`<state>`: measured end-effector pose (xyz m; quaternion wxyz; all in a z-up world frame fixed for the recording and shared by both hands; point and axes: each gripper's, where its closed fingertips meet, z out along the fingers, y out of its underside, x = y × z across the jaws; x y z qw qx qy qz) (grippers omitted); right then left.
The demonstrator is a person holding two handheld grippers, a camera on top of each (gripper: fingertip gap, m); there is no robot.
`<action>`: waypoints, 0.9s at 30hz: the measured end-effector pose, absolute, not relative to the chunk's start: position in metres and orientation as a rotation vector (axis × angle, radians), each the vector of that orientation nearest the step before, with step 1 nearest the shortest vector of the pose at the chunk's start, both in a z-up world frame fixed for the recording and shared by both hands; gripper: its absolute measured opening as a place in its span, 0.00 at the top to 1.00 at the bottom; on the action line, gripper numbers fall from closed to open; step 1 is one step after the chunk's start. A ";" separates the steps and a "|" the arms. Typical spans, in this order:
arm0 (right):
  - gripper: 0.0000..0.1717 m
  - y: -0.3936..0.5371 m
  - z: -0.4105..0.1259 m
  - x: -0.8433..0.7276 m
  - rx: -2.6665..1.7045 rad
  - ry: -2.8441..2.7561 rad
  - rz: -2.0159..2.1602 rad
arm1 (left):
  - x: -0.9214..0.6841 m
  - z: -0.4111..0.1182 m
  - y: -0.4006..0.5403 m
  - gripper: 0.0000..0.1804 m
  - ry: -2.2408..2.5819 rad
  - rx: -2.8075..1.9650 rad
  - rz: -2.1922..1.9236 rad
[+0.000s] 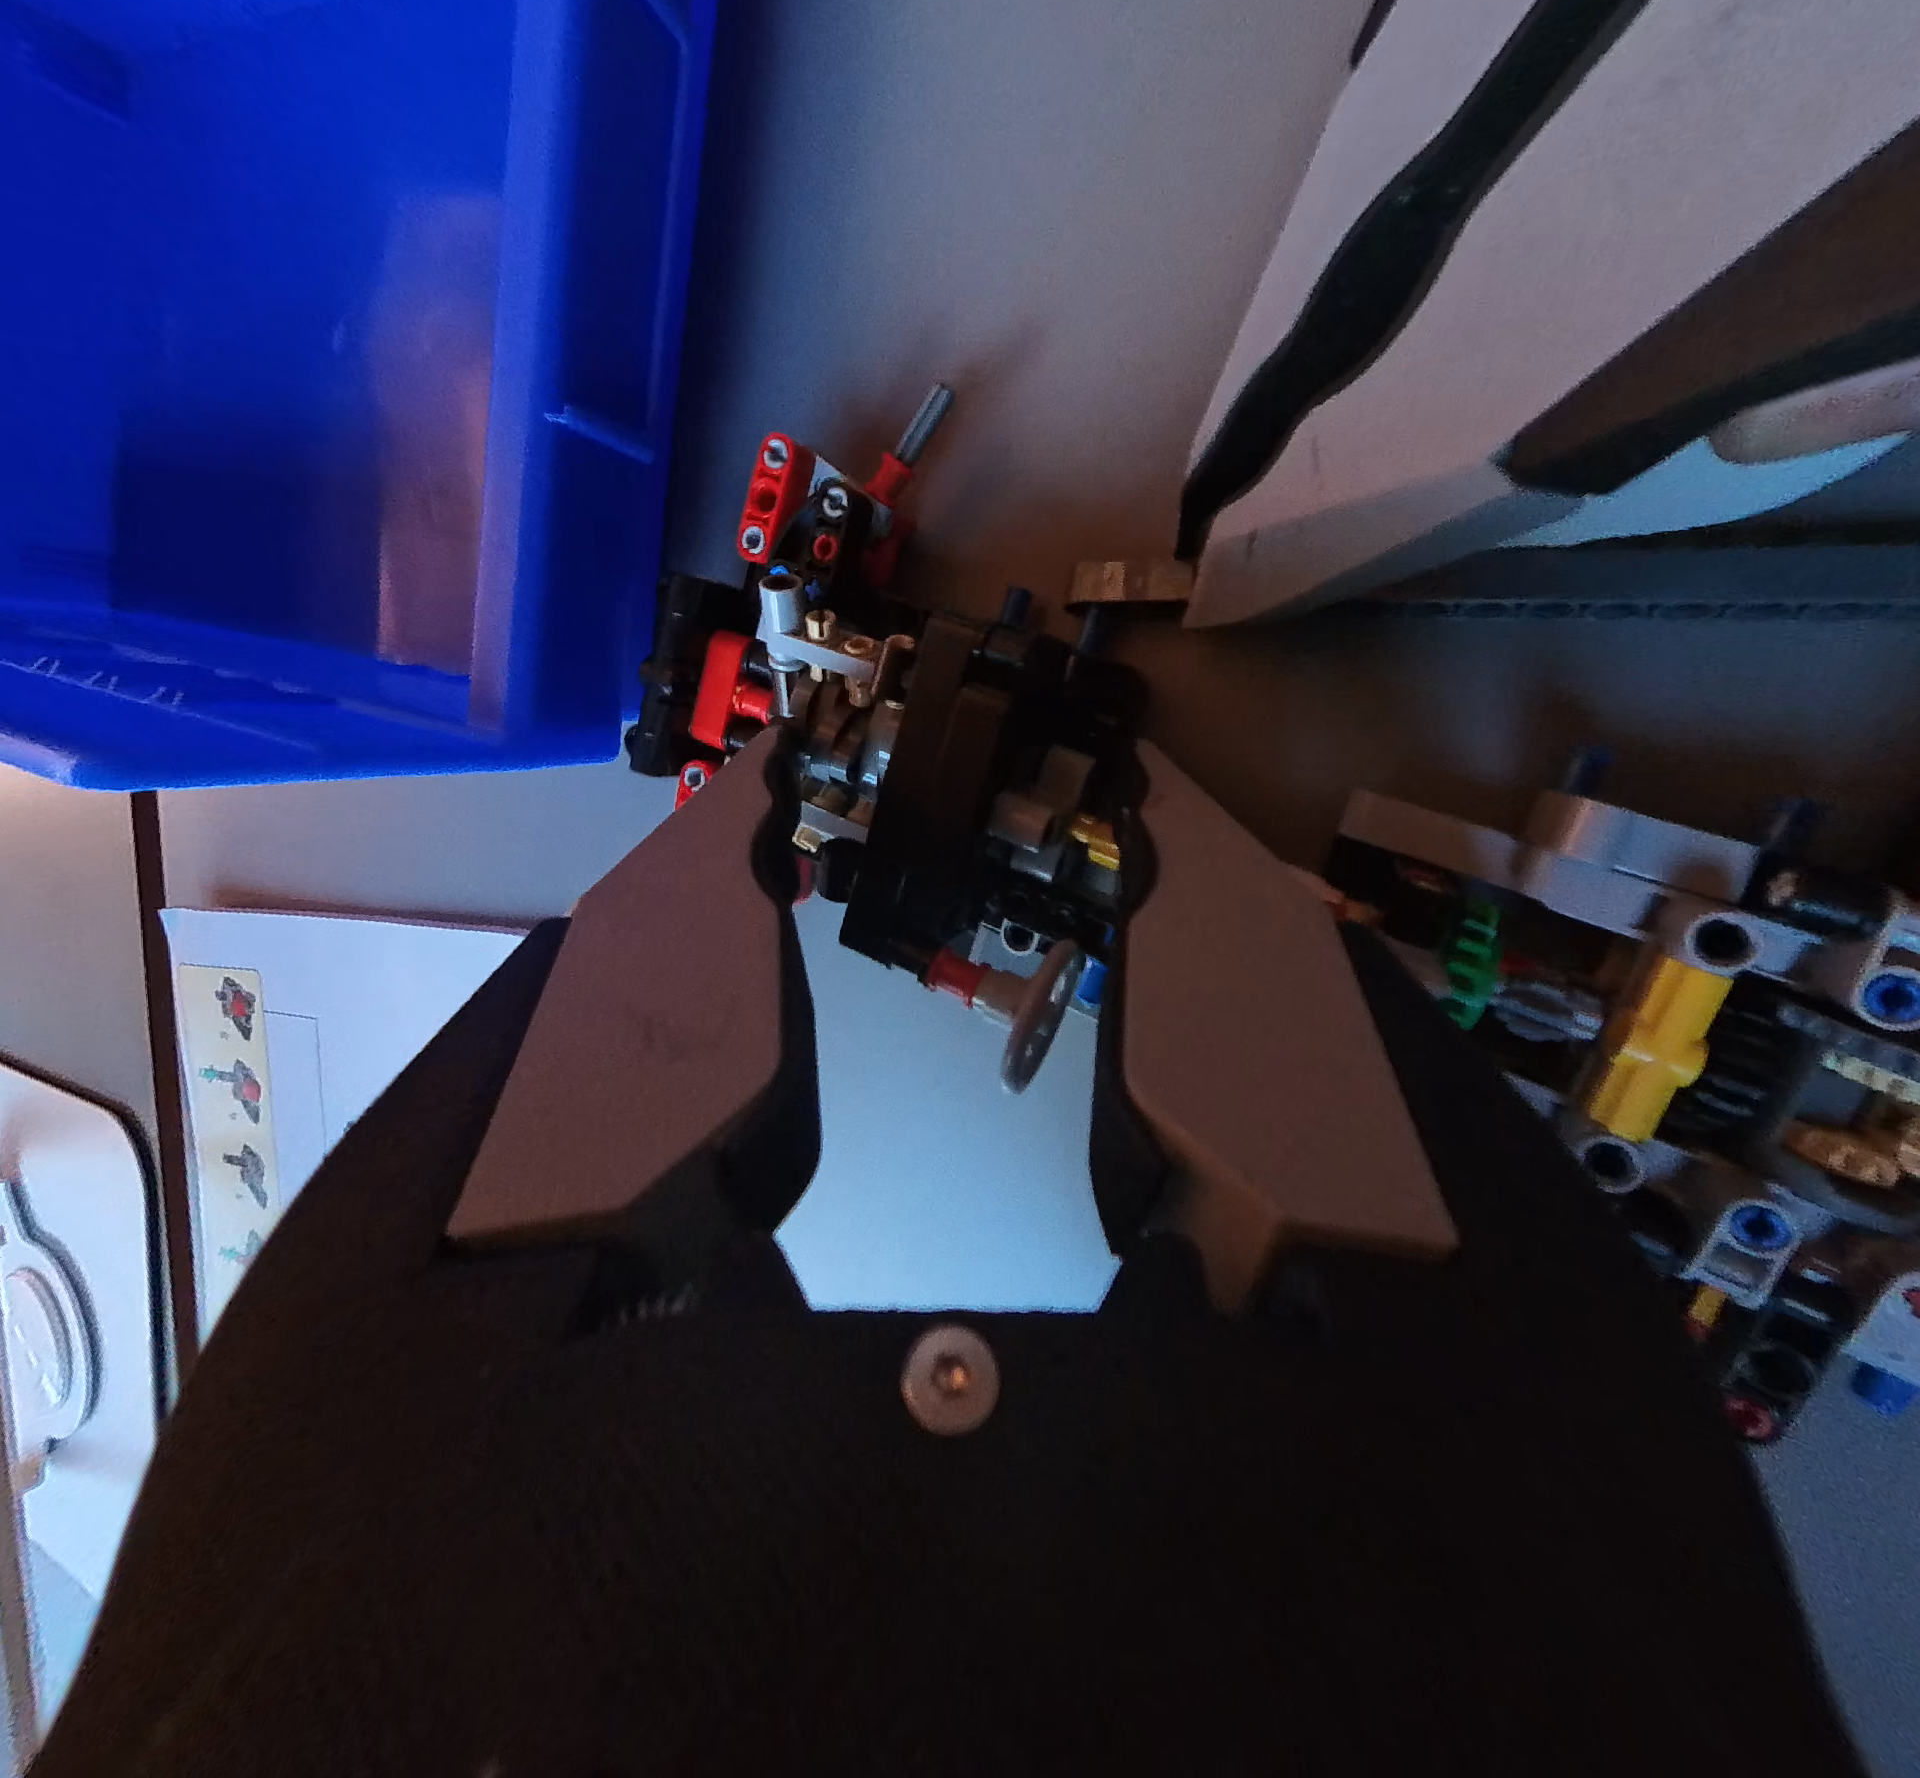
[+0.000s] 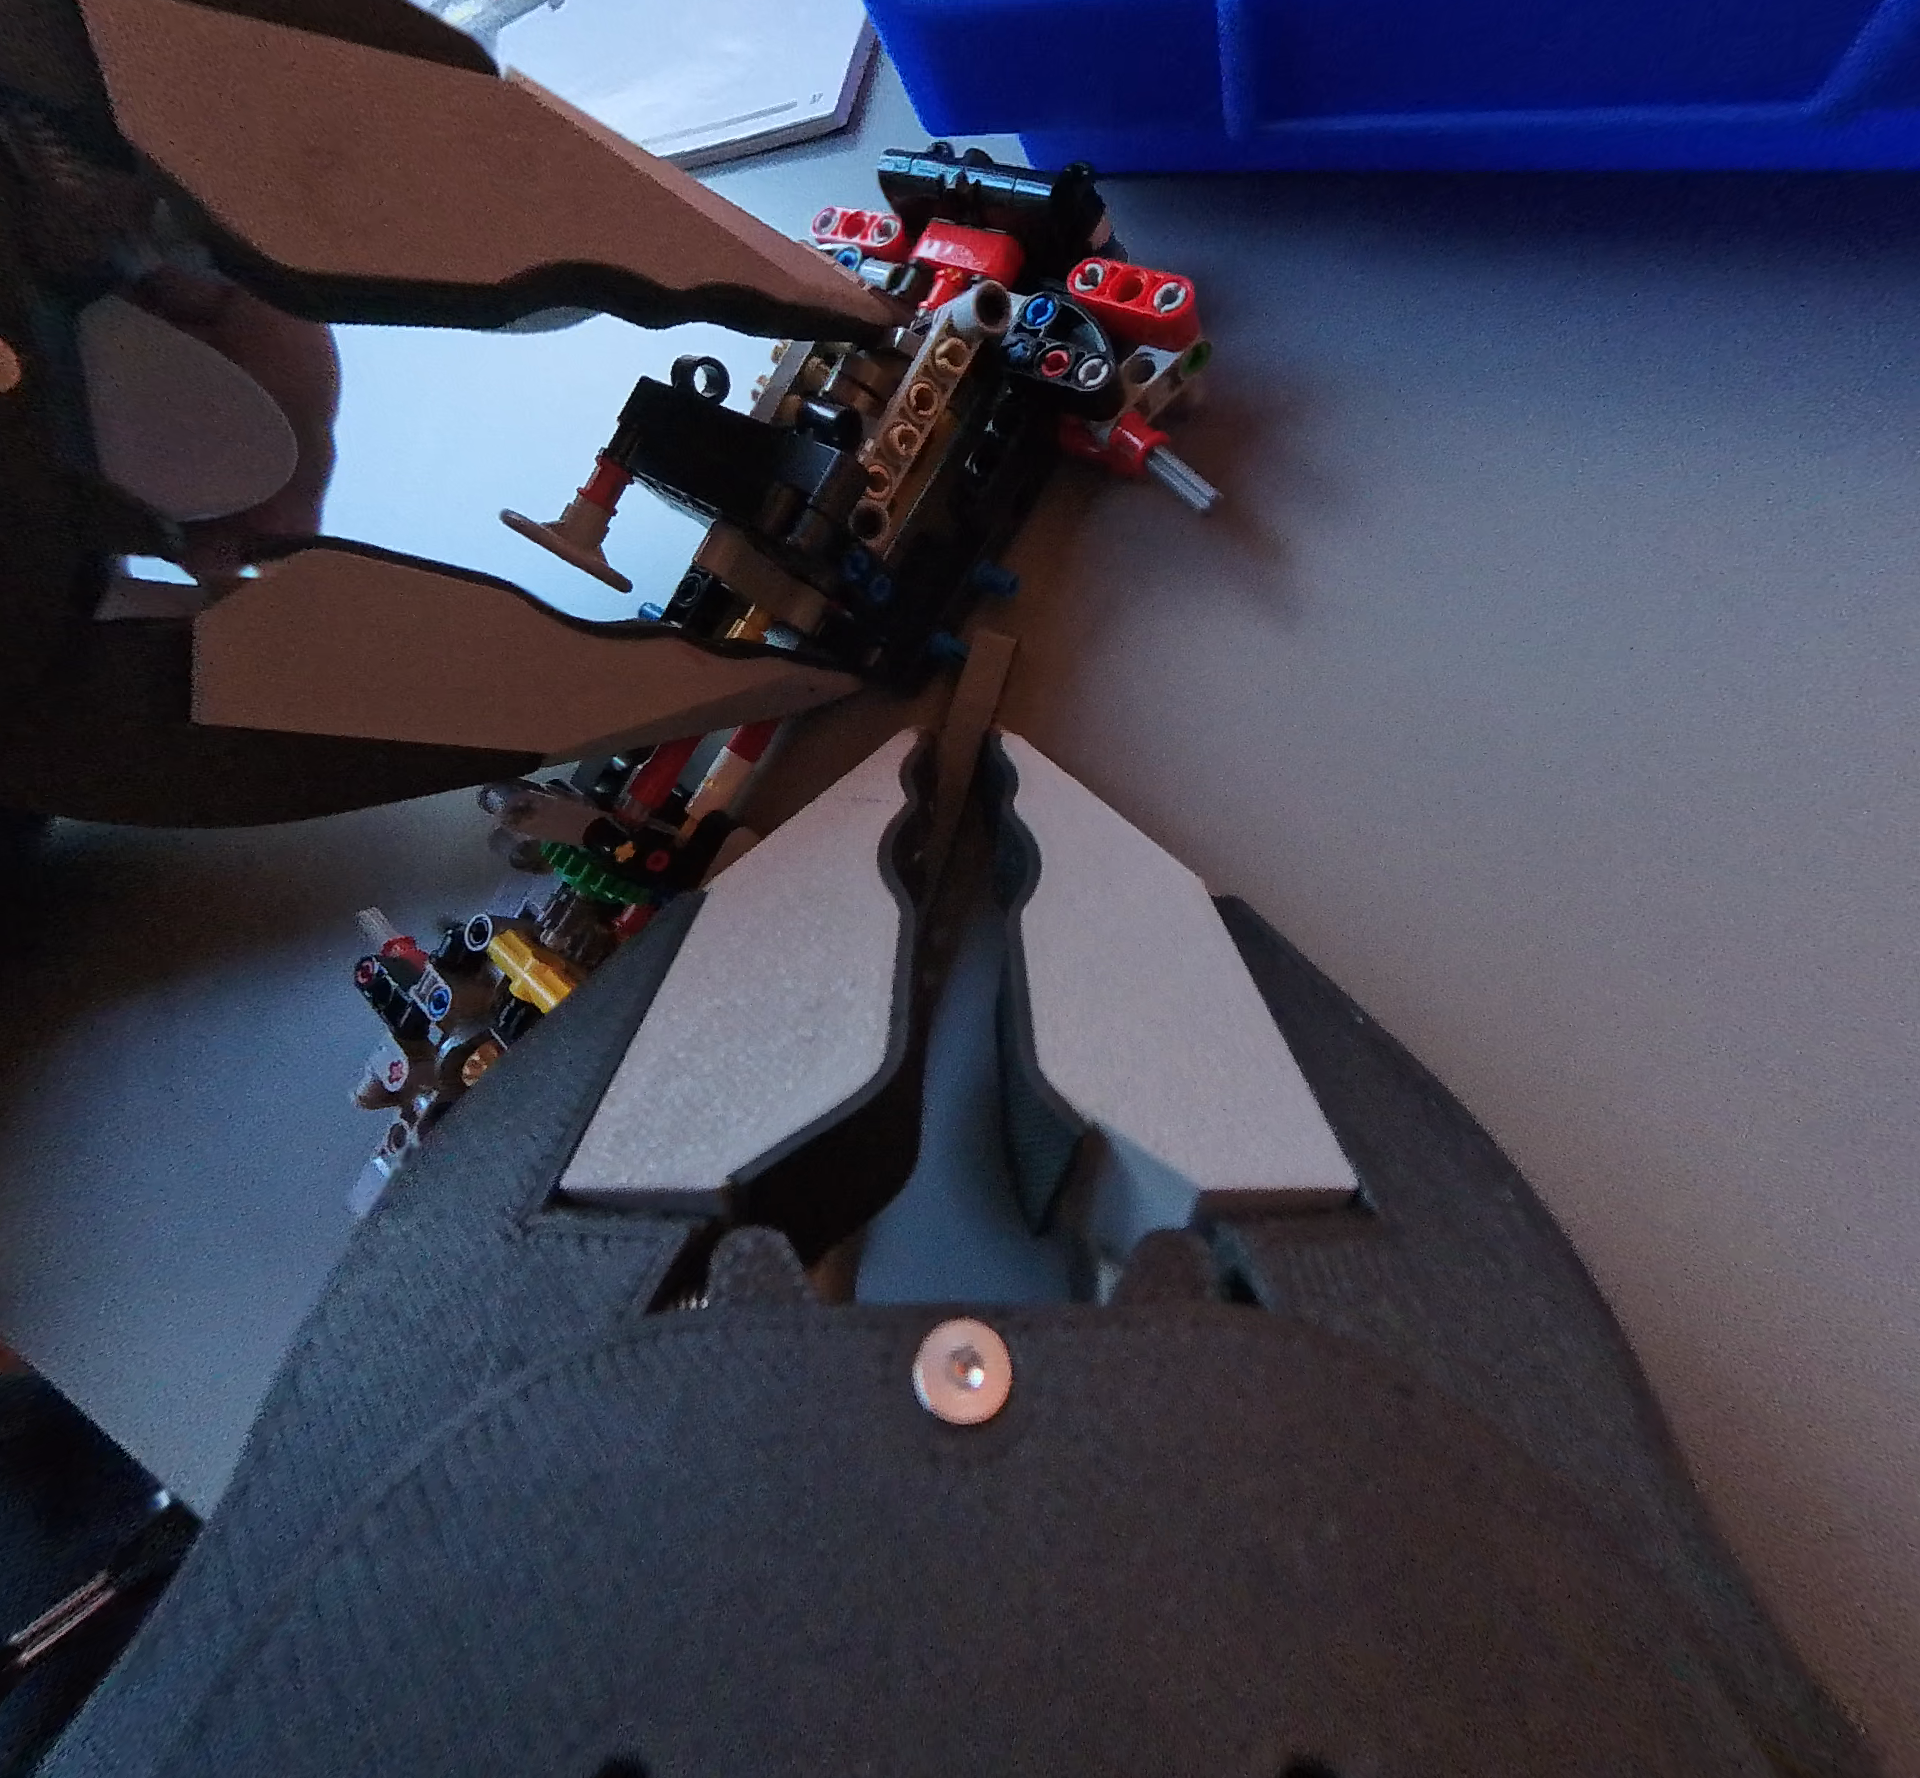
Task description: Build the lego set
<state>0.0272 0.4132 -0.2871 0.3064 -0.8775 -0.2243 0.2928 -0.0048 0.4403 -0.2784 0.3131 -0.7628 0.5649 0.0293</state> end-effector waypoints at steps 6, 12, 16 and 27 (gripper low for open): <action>0.96 0.413 -0.287 0.028 -2.342 -0.550 0.791 | -0.004 -0.278 0.440 0.67 1.471 -2.004 0.060; 0.97 0.413 -0.287 0.031 -2.361 -0.531 0.783 | -0.002 -0.278 0.441 0.67 1.460 -2.000 0.052; 0.97 0.412 -0.287 0.033 -2.375 -0.531 0.768 | 0.000 -0.278 0.442 0.67 1.446 -2.001 0.047; 0.97 0.412 -0.286 0.030 -2.387 -0.422 0.901 | 0.002 -0.278 0.442 0.67 1.410 -2.008 0.043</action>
